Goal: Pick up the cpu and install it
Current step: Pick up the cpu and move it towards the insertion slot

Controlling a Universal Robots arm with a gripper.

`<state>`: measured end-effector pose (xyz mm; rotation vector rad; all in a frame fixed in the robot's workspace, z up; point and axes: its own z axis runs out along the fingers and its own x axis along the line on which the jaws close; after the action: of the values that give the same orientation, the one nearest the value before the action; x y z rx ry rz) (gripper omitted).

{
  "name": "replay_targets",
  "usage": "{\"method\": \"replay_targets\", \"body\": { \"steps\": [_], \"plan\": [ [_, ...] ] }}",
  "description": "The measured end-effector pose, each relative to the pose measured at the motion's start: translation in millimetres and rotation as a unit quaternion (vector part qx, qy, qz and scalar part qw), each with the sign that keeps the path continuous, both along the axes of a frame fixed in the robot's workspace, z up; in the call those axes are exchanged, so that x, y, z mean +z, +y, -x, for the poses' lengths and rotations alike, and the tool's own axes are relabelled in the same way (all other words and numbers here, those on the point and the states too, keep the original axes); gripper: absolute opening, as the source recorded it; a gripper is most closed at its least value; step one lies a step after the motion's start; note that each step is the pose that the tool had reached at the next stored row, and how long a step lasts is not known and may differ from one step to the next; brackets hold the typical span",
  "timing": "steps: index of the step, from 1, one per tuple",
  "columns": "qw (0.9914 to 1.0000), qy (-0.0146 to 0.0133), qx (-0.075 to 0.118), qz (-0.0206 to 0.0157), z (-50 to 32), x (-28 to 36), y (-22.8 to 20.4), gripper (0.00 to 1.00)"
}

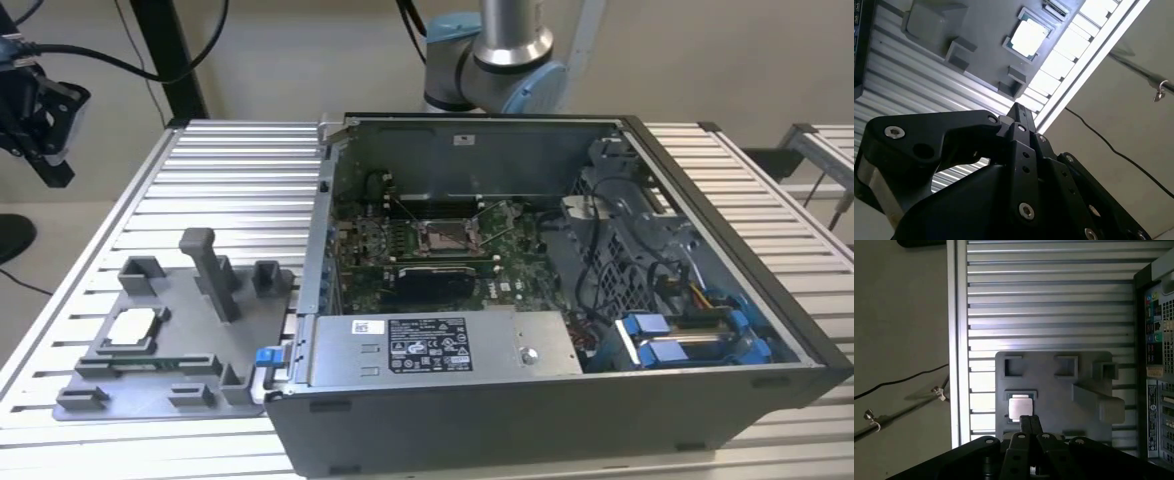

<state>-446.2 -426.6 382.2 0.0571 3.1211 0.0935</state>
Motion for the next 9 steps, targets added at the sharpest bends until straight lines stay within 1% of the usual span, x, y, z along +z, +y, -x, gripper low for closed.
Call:
{"method": "replay_targets", "body": {
  "steps": [3,4,9],
  "plan": [
    [1.0,0.0,0.0,0.0,0.0,0.0,0.0,0.0],
    [1.0,-0.0001,0.0,0.0,0.0,0.0,0.0,1.0],
    [1.0,0.0,0.0,0.0,0.1,0.0,0.0,1.0]
  ]
}}
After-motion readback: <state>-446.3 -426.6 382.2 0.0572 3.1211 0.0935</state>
